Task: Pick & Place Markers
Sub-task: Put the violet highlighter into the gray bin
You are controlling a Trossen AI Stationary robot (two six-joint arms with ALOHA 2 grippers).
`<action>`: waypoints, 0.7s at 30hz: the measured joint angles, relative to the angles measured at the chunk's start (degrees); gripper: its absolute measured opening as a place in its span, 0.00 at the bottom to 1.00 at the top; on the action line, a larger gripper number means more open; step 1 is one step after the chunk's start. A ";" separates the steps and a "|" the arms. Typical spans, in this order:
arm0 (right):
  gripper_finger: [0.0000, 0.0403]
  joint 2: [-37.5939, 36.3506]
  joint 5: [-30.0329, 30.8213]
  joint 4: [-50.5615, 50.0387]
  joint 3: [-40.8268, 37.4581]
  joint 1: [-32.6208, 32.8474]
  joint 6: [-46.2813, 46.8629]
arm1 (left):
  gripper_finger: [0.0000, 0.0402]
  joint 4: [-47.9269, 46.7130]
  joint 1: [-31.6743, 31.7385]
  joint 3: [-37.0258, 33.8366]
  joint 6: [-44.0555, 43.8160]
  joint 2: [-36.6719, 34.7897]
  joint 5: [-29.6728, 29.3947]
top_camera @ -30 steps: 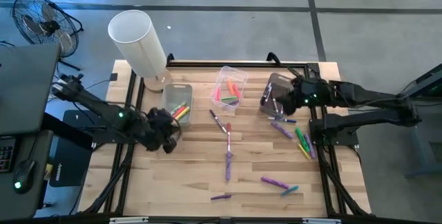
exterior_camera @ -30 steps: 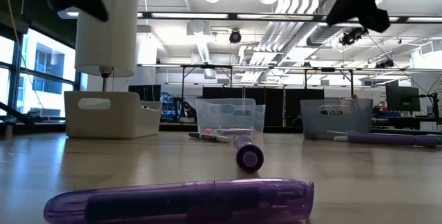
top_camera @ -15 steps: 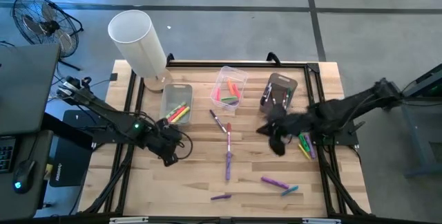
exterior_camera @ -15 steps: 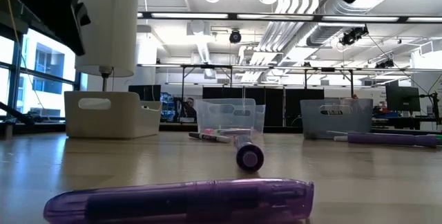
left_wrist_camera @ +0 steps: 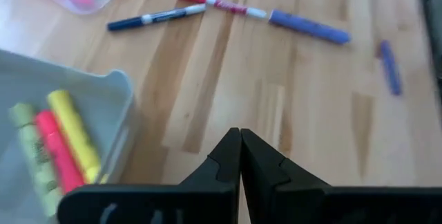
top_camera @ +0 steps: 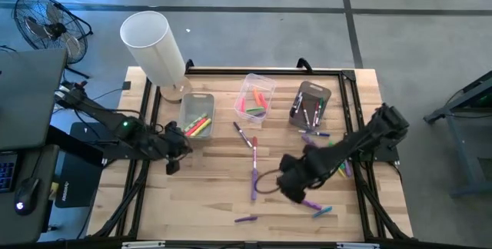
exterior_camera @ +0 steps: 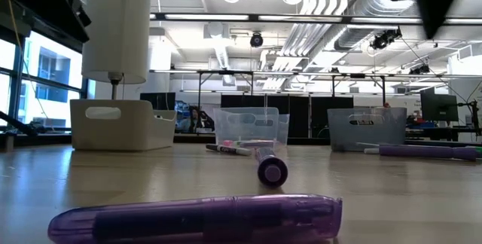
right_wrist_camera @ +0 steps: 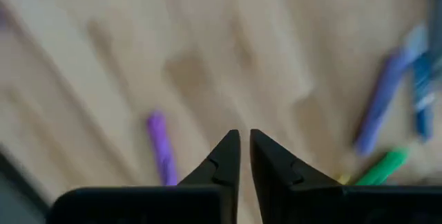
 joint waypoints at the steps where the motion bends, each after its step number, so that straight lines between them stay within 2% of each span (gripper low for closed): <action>1: 0.09 1.06 -2.36 -0.30 0.00 0.77 0.10 | 0.00 1.35 0.00 -1.03 0.04 -0.94 0.59; 6: 0.20 4.70 -7.58 1.77 -0.48 5.31 1.82 | 0.00 5.72 0.00 -3.64 0.39 -1.77 3.88; 9: 0.26 5.76 -7.65 3.86 -0.46 7.78 1.97 | 0.00 7.93 0.00 -3.60 1.97 -1.30 5.75; 12: 0.31 6.34 -5.12 6.81 -0.44 9.85 1.71 | 0.00 9.74 0.00 -3.62 3.75 -1.23 5.86; 16: 0.34 7.77 -1.74 8.83 -0.44 11.43 1.64 | 0.00 10.74 0.00 -3.58 5.79 -1.25 6.68; 21: 0.34 10.10 -5.38 11.61 -2.16 11.30 2.12 | 0.00 10.84 0.00 -3.58 5.86 -1.25 6.82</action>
